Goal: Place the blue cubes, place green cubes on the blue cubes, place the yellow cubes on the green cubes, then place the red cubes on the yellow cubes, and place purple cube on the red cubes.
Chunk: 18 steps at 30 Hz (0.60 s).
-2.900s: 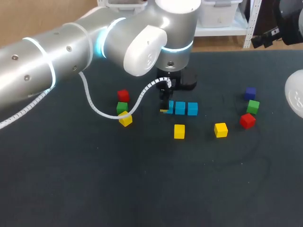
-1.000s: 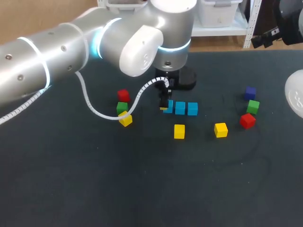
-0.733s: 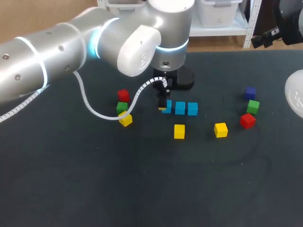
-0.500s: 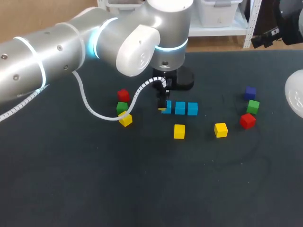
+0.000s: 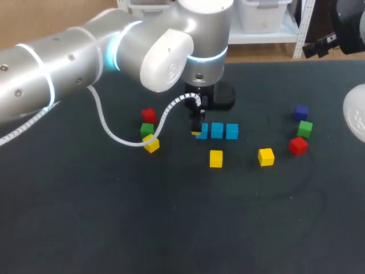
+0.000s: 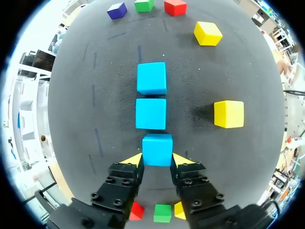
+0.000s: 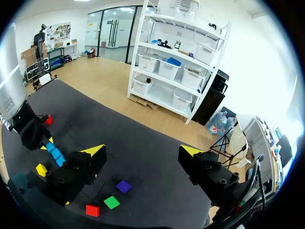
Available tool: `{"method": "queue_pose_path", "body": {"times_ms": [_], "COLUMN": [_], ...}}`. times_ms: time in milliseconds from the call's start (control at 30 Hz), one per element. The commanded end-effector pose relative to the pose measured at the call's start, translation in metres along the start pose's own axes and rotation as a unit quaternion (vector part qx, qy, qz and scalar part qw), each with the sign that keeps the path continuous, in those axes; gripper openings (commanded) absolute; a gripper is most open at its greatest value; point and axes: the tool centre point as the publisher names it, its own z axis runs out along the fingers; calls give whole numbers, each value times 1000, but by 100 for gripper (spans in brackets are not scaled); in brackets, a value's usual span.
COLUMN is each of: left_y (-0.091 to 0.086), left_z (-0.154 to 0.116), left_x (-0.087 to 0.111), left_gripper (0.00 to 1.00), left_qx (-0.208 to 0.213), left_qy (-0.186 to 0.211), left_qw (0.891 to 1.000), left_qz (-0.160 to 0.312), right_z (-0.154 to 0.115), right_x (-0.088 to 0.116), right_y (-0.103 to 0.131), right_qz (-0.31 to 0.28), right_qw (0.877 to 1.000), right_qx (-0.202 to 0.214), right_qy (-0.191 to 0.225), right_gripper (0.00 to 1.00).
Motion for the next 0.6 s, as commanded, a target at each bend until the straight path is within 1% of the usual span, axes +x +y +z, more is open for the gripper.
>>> {"method": "queue_pose_path", "body": {"times_ms": [33, 300, 600], "left_y": [-1, 0, 4], "left_z": [0, 2, 4], "left_x": [-2, -4, -4], "left_gripper": [16, 18, 18], "left_qx": [1, 1, -2], "left_qy": [1, 1, 4], "left_qw": [1000, 1000, 1000], "left_qz": [0, -1, -7], "right_z": [-1, -1, -1], "right_x": [0, 0, 0], "right_y": [1, 1, 1], "right_qz": [0, 0, 0], "right_qw": [1000, 1000, 1000], "right_qx": [1, 1, 1], "right_qy": [0, 0, 0], "right_gripper": [100, 100, 100]}}
